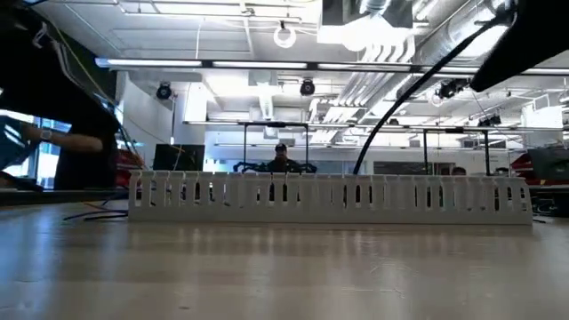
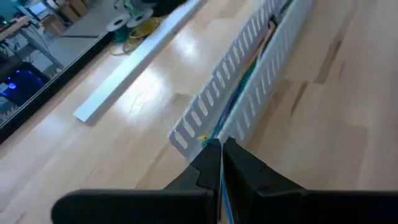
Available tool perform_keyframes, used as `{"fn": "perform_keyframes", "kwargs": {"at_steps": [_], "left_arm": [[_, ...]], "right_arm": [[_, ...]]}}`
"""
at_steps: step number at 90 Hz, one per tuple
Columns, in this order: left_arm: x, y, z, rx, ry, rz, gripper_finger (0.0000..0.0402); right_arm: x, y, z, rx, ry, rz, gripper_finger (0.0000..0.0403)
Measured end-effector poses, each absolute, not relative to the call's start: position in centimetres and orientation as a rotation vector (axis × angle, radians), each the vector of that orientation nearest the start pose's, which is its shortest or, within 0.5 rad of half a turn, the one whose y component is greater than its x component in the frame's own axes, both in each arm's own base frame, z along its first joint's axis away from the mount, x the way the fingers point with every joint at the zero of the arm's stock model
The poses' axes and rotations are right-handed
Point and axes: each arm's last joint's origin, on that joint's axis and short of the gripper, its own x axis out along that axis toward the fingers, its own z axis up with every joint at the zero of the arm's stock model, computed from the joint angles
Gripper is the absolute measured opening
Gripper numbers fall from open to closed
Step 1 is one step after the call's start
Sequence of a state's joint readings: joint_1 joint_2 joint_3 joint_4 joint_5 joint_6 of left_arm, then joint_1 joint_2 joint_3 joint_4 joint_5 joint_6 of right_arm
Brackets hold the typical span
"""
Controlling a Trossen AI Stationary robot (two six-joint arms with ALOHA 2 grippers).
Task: Ziptie cables
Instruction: Put the zip-tied cables into the white cable duct, then move the zip-tied cables to the center of the table
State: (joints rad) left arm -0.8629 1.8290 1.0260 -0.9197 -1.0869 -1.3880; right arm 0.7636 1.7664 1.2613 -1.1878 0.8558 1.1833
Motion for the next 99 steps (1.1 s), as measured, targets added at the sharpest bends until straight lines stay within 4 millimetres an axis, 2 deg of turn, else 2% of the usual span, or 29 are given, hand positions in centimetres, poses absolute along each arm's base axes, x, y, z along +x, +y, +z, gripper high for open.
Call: {"fn": "perform_keyframes", "kwargs": {"at_steps": [17, 27, 36, 43, 53, 64, 74, 86, 99], "left_arm": [[21.7, -19.1, 14.3, 0.069, 0.598, 0.747, 0.0028], [22.1, -18.2, 14.3, 0.092, 0.624, 0.785, 0.0055], [22.3, -17.6, 14.3, 0.098, 0.662, 0.811, 0.0075], [22.4, -17.2, 14.3, 0.108, 0.674, 0.824, 0.0086], [22.4, -16.9, 14.4, 0.135, 0.670, 0.839, 0.0096], [22.5, -16.5, 14.6, 0.173, 0.629, 0.852, 0.0099], [22.6, -16.0, 14.8, 0.233, 0.599, 0.869, 0.0099], [22.6, -14.9, 15.1, 0.314, 0.627, 0.911, 0.0100], [22.6, -13.6, 15.0, 0.339, 0.650, 0.961, 0.0100]], "right_arm": [[25.9, 16.1, 21.1, -0.318, 0.987, -0.658, 0.0195], [25.9, 12.1, 21.2, -0.363, 1.038, -0.692, 0.0195], [24.9, 8.1, 20.5, -0.282, 1.060, -0.681, 0.0195], [24.5, 5.7, 20.3, -0.180, 1.012, -0.597, 0.0195], [24.5, 2.7, 20.3, -0.073, 0.840, -0.498, 0.0194], [24.6, 0.3, 19.7, -0.188, 0.694, -0.470, 0.0194], [25.1, -1.5, 18.3, -0.301, 0.702, -0.366, 0.0194], [26.3, -4.5, 17.0, -0.136, 0.714, -0.320, 0.0194], [27.7, -8.2, 15.7, -0.093, 0.732, -0.211, 0.0207]]}}
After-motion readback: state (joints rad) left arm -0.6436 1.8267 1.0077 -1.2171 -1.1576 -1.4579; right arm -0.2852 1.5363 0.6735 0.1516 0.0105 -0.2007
